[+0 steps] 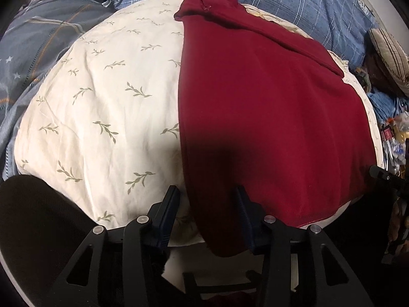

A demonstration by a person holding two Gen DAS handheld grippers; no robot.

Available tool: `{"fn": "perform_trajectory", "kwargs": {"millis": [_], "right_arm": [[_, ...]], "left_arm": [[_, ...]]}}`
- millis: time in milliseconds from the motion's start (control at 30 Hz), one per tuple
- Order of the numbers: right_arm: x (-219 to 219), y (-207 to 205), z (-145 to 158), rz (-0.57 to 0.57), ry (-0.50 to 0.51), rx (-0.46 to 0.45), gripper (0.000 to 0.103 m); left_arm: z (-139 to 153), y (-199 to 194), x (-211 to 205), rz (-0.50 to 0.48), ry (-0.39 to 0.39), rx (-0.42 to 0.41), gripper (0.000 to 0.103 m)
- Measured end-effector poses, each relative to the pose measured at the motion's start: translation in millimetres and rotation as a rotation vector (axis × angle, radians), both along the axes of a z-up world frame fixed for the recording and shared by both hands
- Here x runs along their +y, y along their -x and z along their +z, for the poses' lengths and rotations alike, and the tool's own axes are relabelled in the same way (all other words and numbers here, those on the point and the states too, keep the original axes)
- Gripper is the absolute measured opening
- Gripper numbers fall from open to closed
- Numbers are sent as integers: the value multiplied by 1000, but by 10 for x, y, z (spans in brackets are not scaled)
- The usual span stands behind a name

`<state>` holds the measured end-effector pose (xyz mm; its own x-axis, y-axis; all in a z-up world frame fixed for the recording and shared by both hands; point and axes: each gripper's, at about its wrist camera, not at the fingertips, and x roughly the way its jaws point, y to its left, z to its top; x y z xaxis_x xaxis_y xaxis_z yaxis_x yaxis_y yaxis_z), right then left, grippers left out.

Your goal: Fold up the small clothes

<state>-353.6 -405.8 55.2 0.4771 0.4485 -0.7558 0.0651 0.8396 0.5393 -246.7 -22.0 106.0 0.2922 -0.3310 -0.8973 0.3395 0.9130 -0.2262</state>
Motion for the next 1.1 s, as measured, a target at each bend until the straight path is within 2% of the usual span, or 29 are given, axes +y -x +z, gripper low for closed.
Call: {"fn": "perform_trajectory", "kwargs": {"millis": [33,67,133,167,233,300,367,500,567,633,733,800,967,1100], "right_arm": [[-18,-5,-17,-11,-14,0,48],[-42,-5,-39,-20,-33,2,46],[-82,-4,-92,-49,-50,13,31],[-93,-1,-98,-55,-48,16,26],[-107,20,-69,-58,-51,4,16],[-77,56,22,-51,-18,-24,8],[-27,116,173,-31,-16,-73,7],[114,206,490,38,-20,-147,7],[171,213,504,69,-22,-140,7],[191,204,374,80,-30,-102,7],[141,173,174,49,-97,-44,7],[85,134,183,37,-142,-48,7],[-89,-129,465,-2,-225,-163,7],[-341,-529,653,-85,-233,-243,7]], "left_arm": [[6,10,-22,-12,2,-9,42],[14,20,-55,-36,6,-19,34],[8,17,-87,-50,19,-20,18],[1,6,-88,-50,33,-16,12],[9,-39,-73,-63,63,-5,7],[64,-89,-25,-72,124,16,6],[163,-118,44,-80,166,6,6],[530,-33,206,-108,203,-93,6],[567,-6,266,-110,181,-112,6],[452,-9,325,-96,157,-80,6],[317,-44,354,-66,150,-31,6],[361,-97,359,-58,195,-19,6],[676,-401,294,-94,289,-103,6],[874,-832,179,-82,317,-191,6]]}}
